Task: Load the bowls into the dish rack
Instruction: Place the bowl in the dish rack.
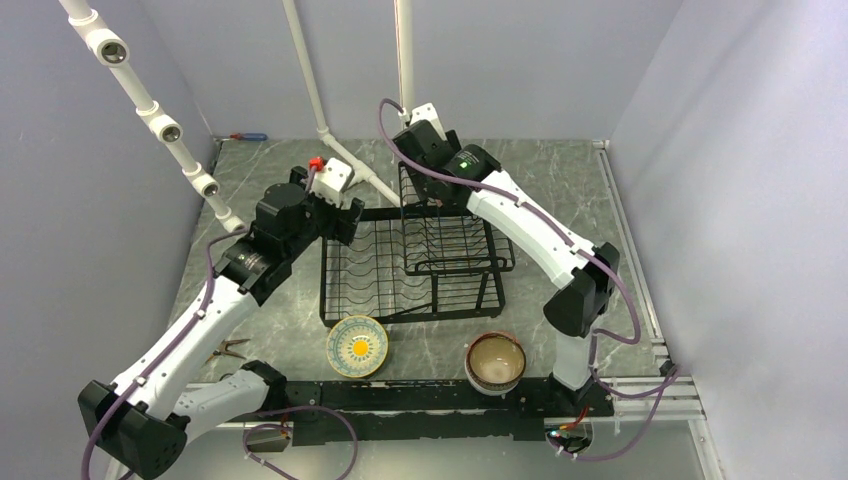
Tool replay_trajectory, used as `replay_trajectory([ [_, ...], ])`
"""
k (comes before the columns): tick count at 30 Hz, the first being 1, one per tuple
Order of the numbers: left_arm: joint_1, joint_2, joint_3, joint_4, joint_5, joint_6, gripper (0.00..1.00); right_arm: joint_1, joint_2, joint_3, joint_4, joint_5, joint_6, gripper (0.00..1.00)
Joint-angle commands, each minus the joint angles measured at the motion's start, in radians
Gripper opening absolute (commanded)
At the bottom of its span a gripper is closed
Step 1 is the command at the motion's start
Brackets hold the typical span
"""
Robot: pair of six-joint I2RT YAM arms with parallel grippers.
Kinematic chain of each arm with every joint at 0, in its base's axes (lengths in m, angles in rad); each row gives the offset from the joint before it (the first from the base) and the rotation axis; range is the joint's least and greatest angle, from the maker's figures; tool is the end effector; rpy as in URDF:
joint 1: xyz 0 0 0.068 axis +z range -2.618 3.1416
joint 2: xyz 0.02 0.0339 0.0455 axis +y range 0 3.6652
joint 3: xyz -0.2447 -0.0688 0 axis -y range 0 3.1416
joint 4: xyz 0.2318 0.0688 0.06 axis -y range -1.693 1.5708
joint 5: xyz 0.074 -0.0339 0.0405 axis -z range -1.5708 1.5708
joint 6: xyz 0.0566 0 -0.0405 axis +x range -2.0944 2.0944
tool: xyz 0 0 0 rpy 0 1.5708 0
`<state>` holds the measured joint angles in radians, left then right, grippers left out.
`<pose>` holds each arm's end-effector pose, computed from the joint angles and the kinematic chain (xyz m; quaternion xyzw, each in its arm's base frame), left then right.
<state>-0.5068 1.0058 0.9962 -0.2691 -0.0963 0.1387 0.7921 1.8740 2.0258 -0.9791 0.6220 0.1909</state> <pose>0.2183 -0.1150 0.3421 0.2255 0.7656 -0.0723 0.5982 0.3004 0.2575 0.3531 -0.1565 0.8801 -0.0882 0.4394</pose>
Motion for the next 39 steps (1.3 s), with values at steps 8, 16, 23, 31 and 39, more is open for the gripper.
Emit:
replay_trajectory([
  [8,0.006,0.007,0.007,0.021,0.003,-0.004,0.94,0.013,-0.002,0.039,0.019,-0.087,-0.005,0.58],
  [16,0.005,0.008,0.002,0.019,-0.006,-0.005,0.94,0.020,-0.063,-0.022,0.085,-0.149,-0.023,0.77],
  [23,0.005,0.013,0.007,0.012,-0.003,-0.009,0.93,0.020,-0.125,-0.092,0.174,-0.278,-0.030,0.82],
  [31,0.005,0.012,0.007,0.008,-0.009,-0.008,0.93,0.021,-0.148,-0.110,0.229,-0.420,-0.013,0.82],
  [39,0.005,0.004,0.002,0.007,-0.015,-0.013,0.93,0.018,-0.144,-0.115,0.246,-0.378,-0.012,0.75],
])
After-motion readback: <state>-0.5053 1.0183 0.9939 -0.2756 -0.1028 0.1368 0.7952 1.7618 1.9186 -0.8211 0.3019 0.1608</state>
